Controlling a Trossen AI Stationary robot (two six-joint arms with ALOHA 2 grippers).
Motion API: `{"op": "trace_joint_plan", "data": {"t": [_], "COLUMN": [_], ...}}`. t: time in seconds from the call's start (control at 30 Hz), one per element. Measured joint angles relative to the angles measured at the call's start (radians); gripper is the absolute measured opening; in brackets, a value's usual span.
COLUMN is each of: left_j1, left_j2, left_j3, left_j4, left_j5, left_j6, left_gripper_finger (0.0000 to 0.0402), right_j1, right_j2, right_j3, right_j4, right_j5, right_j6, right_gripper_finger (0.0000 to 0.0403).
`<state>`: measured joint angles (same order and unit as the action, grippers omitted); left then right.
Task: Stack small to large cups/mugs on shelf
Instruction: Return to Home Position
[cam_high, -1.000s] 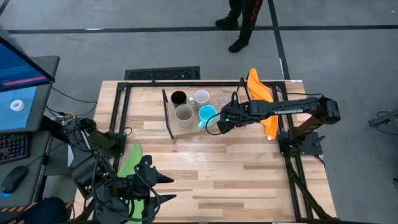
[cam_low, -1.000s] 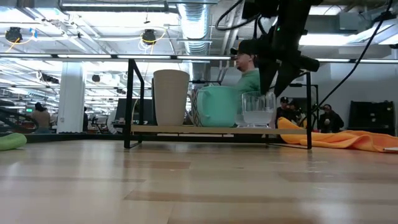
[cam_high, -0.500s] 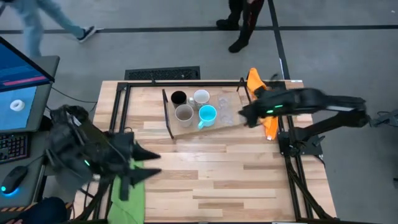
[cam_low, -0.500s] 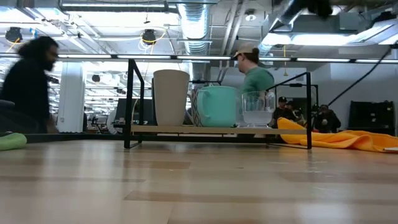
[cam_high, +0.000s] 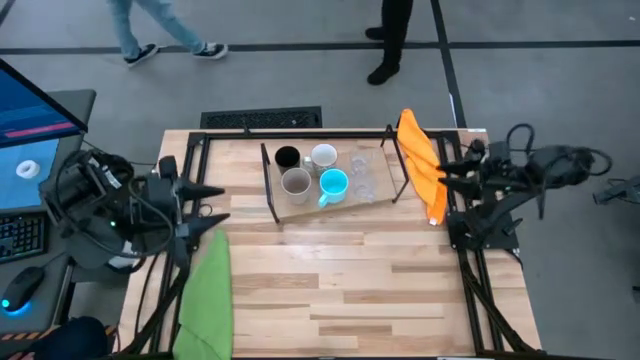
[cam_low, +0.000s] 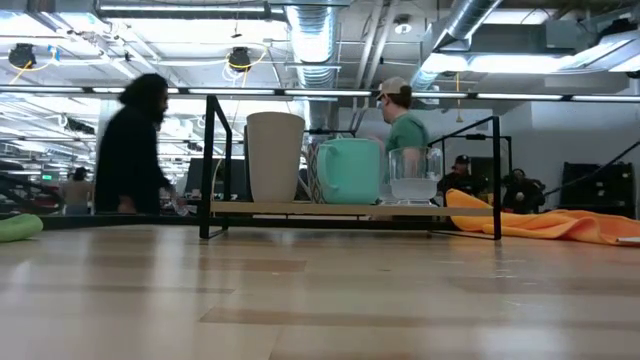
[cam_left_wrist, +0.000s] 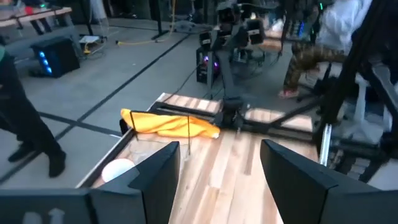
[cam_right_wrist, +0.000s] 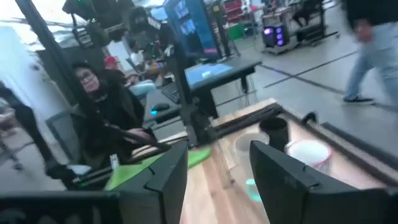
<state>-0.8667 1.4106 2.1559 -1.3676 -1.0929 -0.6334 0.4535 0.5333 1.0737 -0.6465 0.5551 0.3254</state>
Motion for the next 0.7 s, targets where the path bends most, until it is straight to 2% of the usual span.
{"op": "trace_joint_plan", "data": {"t": [0.13,0.23,0.3,0.33,0.4,0.5,0.53,0.57,0.6,0.7], "left_j1": [-0.025,-0.045,-0.086,-0.117,-0.182,-0.246,-0.241,-0.223,-0.196,-0.098], "left_j2": [-0.006,-0.032,-0.076,-0.105,-0.139,-0.150,-0.145,-0.139,-0.135,-0.144], "left_j3": [-0.001,-0.002,0.004,0.005,-0.009,-0.068,-0.094,-0.126,-0.157,-0.310], "left_j4": [-0.028,-0.028,0.075,0.184,0.472,0.838,0.886,0.917,0.922,0.915], "left_j5": [0.012,0.032,0.055,0.080,0.239,0.727,0.873,0.973,1.037,1.066], "left_j6": [0.033,0.021,0.025,0.079,0.318,0.711,0.796,0.849,0.866,0.842], "left_gripper_finger": [0.0215,0.0215,0.0215,0.0215,0.0215,0.0215,0.0215,0.0215,0.0215,0.0215], "right_j1": [0.069,0.096,0.112,0.118,0.126,0.130,0.130,0.129,0.129,0.129], "right_j2": [-0.125,-0.214,-0.264,-0.287,-0.330,-0.379,-0.391,-0.402,-0.414,-0.456], "right_j3": [-0.227,-0.359,-0.421,-0.444,-0.474,-0.491,-0.495,-0.499,-0.502,-0.514], "right_j4": [0.124,0.228,0.277,0.287,0.304,0.323,0.332,0.343,0.353,0.357], "right_j5": [0.084,0.100,0.104,0.101,0.101,0.099,0.088,0.070,0.051,0.025], "right_j6": [0.012,0.026,0.038,0.040,0.040,0.025,0.014,0.000,-0.014,-0.037], "right_gripper_finger": [0.0192,0.0192,0.0192,0.0192,0.0192,0.0193,0.0194,0.0194,0.0194,0.0192]}}
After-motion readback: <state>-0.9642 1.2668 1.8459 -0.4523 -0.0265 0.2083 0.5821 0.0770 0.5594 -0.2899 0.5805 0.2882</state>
